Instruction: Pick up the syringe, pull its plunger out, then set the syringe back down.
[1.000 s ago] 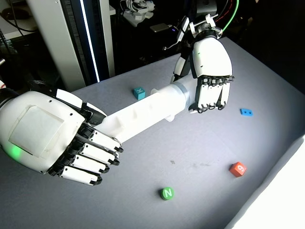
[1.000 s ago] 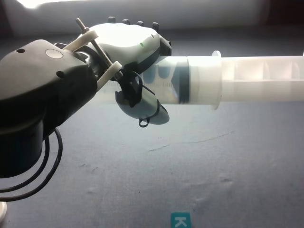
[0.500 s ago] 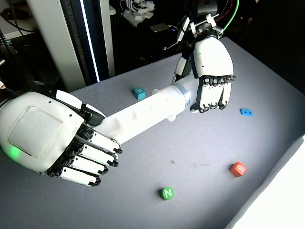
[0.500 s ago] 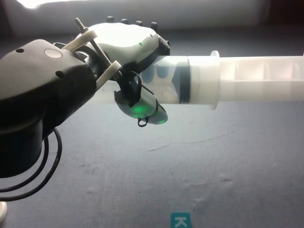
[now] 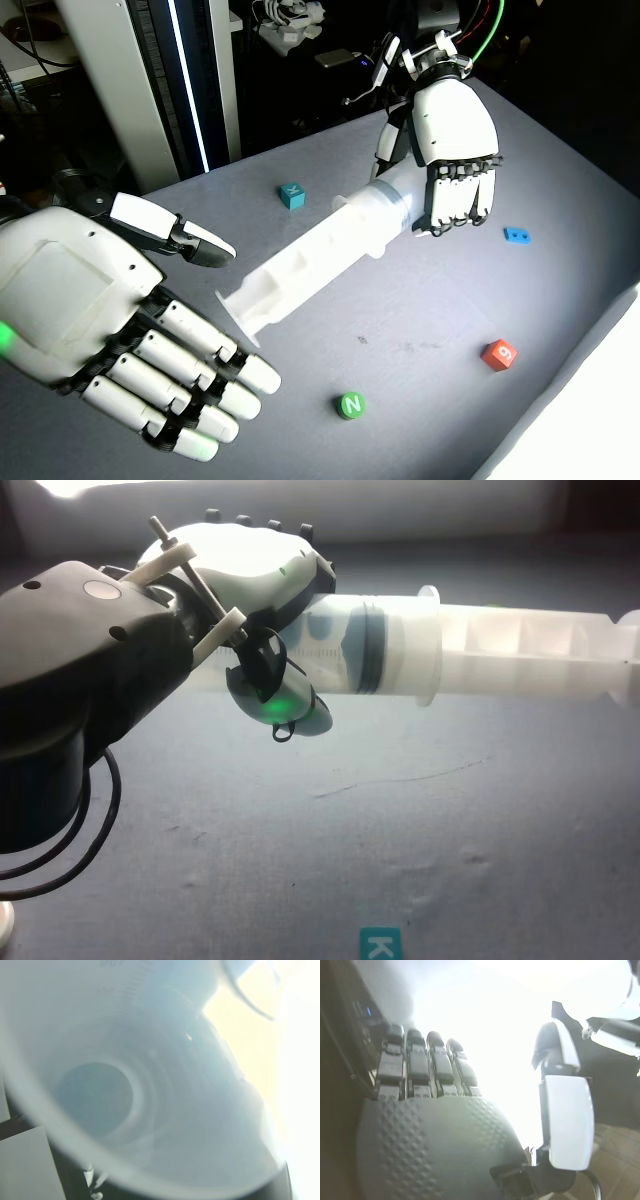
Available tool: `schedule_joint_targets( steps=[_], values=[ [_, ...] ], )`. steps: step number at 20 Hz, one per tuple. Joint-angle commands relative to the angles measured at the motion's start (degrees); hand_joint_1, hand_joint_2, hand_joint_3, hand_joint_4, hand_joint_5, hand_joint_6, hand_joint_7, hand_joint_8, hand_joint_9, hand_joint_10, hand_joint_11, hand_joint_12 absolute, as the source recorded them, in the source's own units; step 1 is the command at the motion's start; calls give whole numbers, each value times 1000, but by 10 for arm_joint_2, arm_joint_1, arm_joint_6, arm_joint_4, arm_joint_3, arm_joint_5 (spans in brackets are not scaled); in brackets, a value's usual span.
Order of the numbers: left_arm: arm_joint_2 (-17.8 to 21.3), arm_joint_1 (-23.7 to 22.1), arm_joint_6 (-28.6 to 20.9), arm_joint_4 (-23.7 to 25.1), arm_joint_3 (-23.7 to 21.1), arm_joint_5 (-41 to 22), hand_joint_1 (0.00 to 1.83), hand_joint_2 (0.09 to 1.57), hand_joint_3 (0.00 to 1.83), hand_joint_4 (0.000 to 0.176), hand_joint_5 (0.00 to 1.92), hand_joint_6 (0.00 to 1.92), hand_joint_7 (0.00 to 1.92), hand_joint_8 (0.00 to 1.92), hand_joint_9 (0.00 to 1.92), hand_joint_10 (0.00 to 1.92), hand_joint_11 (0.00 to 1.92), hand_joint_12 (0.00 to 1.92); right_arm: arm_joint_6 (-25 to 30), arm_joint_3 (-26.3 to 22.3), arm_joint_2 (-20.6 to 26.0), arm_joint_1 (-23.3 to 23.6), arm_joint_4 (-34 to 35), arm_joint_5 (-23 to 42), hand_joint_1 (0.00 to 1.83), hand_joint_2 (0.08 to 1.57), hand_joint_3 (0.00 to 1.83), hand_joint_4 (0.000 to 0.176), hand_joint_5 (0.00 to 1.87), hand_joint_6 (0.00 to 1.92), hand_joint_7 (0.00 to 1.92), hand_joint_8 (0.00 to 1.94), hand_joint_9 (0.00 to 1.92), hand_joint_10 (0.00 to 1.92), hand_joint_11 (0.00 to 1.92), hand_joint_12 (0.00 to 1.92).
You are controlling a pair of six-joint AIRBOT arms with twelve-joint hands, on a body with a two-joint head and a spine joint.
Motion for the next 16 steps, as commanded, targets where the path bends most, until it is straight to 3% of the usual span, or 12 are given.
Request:
schedule_joint_targets(
  steps=[1,2,6,7,14,16],
  values=[
    [2,-9,-5,37,-1,-17,1351,1172,1,0,877,1207,856,1134,748,1375,465,1372,5,1,4,4,3,66,282,923,0,0,0,0,5,0,4,10,0,49],
    [2,-9,-5,37,-1,-17,1354,1167,0,0,891,1175,864,1121,755,1375,469,1378,5,1,4,4,2,66,270,869,0,0,0,0,0,0,0,0,0,1],
    [2,-9,-5,37,0,-17,1354,1167,0,0,893,1160,864,1141,754,1370,467,1379,5,1,3,4,-9,73,344,861,0,0,0,0,0,0,0,0,0,0],
    [2,-9,-5,37,0,-17,1352,1166,0,0,897,1160,861,1124,758,1372,465,1375,3,1,3,4,-11,75,263,850,0,0,0,0,0,0,0,0,0,0],
    [2,9,-22,43,5,-17,1351,1171,1,0,886,1187,864,1117,736,1400,449,1421,-9,1,-1,2,-29,78,312,819,0,0,0,0,0,0,0,0,0,0],
    [1,20,-39,53,6,-17,1357,1158,0,0,926,1080,883,1122,751,1391,440,1424,-9,1,-1,2,-32,78,277,826,0,0,0,0,0,0,0,0,8,4]
  ],
)
